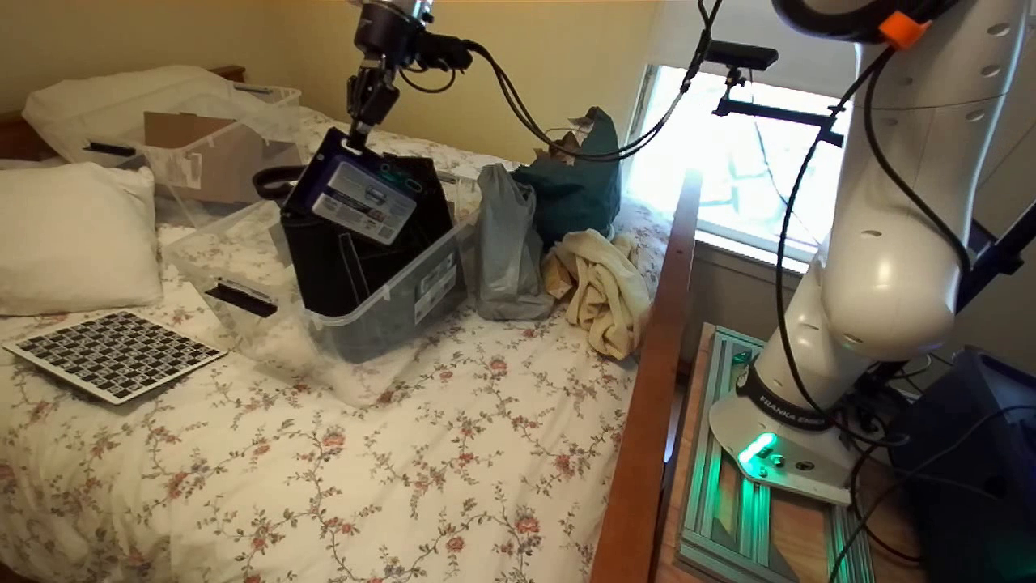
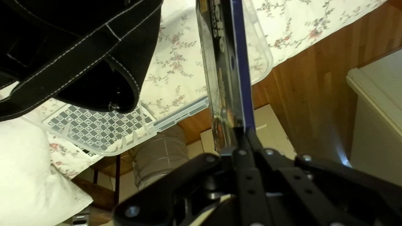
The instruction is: Put the black object in the storage box
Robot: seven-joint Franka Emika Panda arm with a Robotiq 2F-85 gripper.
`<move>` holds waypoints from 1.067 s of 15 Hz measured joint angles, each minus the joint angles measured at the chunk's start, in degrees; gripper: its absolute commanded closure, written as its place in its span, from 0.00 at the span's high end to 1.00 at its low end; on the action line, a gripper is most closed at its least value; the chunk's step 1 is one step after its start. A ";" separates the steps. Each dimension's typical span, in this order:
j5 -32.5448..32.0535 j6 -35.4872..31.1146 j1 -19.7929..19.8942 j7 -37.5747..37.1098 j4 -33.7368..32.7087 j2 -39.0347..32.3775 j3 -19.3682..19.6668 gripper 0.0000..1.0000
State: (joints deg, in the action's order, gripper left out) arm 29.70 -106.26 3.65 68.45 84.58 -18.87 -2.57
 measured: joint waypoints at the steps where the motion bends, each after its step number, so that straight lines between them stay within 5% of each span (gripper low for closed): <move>1: 0.00 -0.85 0.03 -0.25 -1.05 -1.20 -0.16 0.02; 16: -0.09 -4.31 0.90 -0.36 -4.98 -6.73 -1.18 0.00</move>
State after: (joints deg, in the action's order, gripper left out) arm 29.61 -110.57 4.55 68.09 79.60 -25.61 -3.75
